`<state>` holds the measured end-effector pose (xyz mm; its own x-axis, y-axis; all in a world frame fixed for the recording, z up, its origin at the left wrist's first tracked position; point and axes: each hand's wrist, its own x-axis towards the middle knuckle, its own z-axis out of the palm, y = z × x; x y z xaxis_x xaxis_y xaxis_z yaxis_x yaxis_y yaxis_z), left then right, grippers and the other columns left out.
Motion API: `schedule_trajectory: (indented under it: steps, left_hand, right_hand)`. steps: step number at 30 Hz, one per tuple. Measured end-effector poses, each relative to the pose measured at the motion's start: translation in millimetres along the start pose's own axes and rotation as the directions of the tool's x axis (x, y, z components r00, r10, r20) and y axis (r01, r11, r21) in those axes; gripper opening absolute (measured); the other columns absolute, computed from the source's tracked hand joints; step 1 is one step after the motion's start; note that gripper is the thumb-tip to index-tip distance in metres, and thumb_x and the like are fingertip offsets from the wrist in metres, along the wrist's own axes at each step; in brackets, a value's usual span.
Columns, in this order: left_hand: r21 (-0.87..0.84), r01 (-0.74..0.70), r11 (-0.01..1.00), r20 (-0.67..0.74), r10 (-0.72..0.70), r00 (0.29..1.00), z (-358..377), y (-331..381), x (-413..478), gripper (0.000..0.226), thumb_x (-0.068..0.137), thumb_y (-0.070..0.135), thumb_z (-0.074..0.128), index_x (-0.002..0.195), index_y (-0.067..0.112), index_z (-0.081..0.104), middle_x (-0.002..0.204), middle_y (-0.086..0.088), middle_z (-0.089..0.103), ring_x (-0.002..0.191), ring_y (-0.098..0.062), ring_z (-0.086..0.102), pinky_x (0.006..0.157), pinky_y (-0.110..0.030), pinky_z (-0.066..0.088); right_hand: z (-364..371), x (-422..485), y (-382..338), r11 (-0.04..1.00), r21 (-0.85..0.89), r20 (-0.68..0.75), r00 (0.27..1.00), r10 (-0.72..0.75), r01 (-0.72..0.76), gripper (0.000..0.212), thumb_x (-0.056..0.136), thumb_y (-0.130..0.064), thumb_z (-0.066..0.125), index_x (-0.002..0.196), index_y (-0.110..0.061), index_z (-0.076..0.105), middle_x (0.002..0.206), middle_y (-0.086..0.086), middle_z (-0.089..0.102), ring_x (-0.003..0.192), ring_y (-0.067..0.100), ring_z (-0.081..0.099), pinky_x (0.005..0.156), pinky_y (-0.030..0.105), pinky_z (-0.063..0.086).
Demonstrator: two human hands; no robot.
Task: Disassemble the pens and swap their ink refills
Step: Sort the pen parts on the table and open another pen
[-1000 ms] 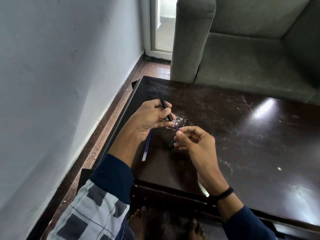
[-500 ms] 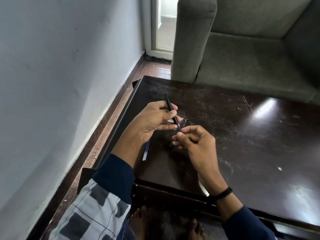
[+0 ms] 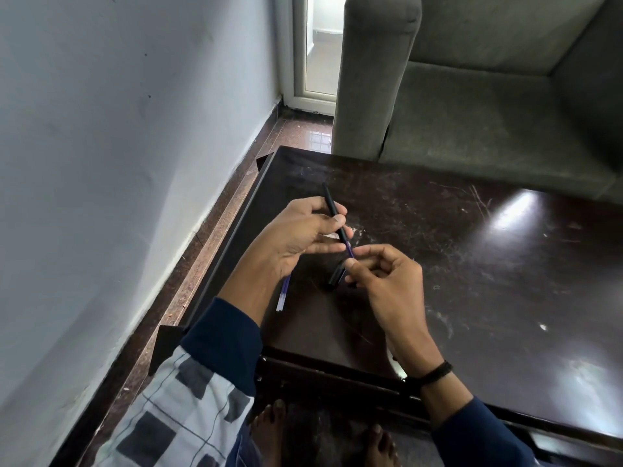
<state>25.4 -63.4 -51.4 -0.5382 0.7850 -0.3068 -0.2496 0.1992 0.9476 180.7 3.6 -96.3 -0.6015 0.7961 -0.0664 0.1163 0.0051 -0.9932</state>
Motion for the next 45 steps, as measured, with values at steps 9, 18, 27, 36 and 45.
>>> schedule_trajectory:
  steps: [9, 18, 27, 36, 45]
  left_hand:
    - [-0.032, -0.012, 0.999, -0.046, 0.010, 0.999, -4.0, 2.3, 0.0, 0.010, 0.100, 0.003, 0.062, 0.109, 0.007, 0.066, 0.091, -0.015, 0.076, 0.084, -0.019, 0.076, 0.068, -0.027, 0.063]
    - [-0.025, -0.002, 1.000, -0.026, 0.002, 1.000, 2.3, 0.8, -1.8, 0.009, 0.097, 0.004, 0.068, 0.105, 0.006, 0.067, 0.086, -0.011, 0.077, 0.079, -0.018, 0.078, 0.070, -0.031, 0.065]
    - [-0.087, -0.023, 0.996, -0.113, 0.014, 0.994, -5.0, 4.1, -1.0, 0.008, 0.097, 0.000, 0.066, 0.104, 0.004, 0.067, 0.089, -0.017, 0.075, 0.081, -0.022, 0.078, 0.067, -0.029, 0.063]
    - [-0.095, -0.025, 0.995, -0.122, 0.013, 0.992, -3.0, 3.0, -0.1, 0.008, 0.097, 0.000, 0.065, 0.104, 0.004, 0.066, 0.089, -0.016, 0.073, 0.076, -0.018, 0.077, 0.066, -0.028, 0.064]
    - [-0.100, -0.021, 0.995, -0.136, 0.008, 0.991, -6.2, 2.5, 0.9, 0.009, 0.097, 0.000, 0.065, 0.105, 0.004, 0.067, 0.089, -0.016, 0.075, 0.081, -0.023, 0.078, 0.072, -0.032, 0.065]
  right_hand:
    - [-4.0, 3.3, 0.3, 0.999, -0.040, 0.012, 1.000, 0.002, -0.001, 0.013, 0.087, -0.007, 0.081, 0.091, -0.019, 0.076, 0.078, 0.005, 0.077, 0.071, 0.020, 0.073, 0.074, 0.036, 0.061]
    - [-6.1, 4.6, 3.3, 0.994, -0.100, -0.046, 0.998, -0.036, 0.031, 0.015, 0.084, -0.005, 0.083, 0.087, -0.018, 0.076, 0.079, 0.008, 0.076, 0.075, 0.033, 0.074, 0.078, 0.051, 0.063]
    - [-28.4, 18.1, -7.6, 0.964, -0.260, -0.052, 0.996, -0.067, 0.052, 0.012, 0.087, -0.015, 0.083, 0.091, -0.025, 0.078, 0.084, -0.006, 0.078, 0.080, 0.010, 0.073, 0.079, 0.032, 0.060]
    - [-29.6, 15.7, 5.9, 0.452, -0.836, 0.275, 0.951, -0.144, 0.310, 0.026, 0.093, -0.021, 0.074, 0.119, -0.024, 0.078, 0.112, -0.004, 0.065, 0.108, 0.023, 0.048, 0.095, 0.036, 0.045]
    - [-26.5, 11.7, -2.9, 0.599, -0.771, 0.232, 0.971, -0.048, 0.214, 0.009, 0.093, -0.024, 0.074, 0.101, -0.027, 0.074, 0.102, -0.010, 0.069, 0.101, 0.017, 0.057, 0.084, 0.028, 0.042]
